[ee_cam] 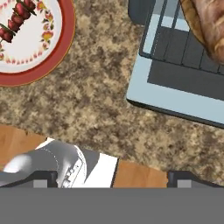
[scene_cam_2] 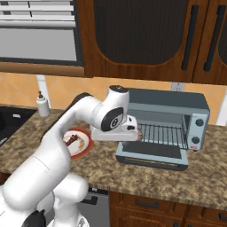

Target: Pick up the kebab skewer and baguette bread, and place them inside the toaster oven. Close the toaster oven door and start by setting the timer.

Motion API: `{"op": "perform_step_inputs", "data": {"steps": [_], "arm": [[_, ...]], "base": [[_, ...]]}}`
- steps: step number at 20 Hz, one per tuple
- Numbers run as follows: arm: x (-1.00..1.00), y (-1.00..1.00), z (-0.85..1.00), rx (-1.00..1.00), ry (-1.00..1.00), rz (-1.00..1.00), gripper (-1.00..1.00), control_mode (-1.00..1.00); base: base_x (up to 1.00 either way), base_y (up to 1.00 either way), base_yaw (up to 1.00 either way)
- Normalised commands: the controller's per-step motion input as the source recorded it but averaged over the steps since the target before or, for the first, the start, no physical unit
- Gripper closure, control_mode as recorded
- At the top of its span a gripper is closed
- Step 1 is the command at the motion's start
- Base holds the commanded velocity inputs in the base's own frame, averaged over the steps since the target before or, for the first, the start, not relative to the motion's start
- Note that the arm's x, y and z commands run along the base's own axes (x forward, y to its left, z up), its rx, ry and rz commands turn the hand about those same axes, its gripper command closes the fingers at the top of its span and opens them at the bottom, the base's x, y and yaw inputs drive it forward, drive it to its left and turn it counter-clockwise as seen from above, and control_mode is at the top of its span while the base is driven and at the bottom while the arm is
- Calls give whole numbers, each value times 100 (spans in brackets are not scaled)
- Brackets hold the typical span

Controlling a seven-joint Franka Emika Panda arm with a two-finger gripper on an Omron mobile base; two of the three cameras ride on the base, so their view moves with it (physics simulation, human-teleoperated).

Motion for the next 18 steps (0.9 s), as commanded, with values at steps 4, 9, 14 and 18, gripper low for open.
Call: {"op": "perform_step_inputs", "data": {"steps": [4, 9, 14, 18], "arm": [[0, 95, 0, 0, 0, -31, -100, -100], [0, 93, 0, 0, 0, -26, -100, -100], [31, 99, -12, 0, 0, -21, -100, -100], [72, 84, -26, 0, 2, -12, -100, -100]], "base": [[0, 0, 0], [0, 0, 0], [0, 0, 0], [0, 0, 0]]}}
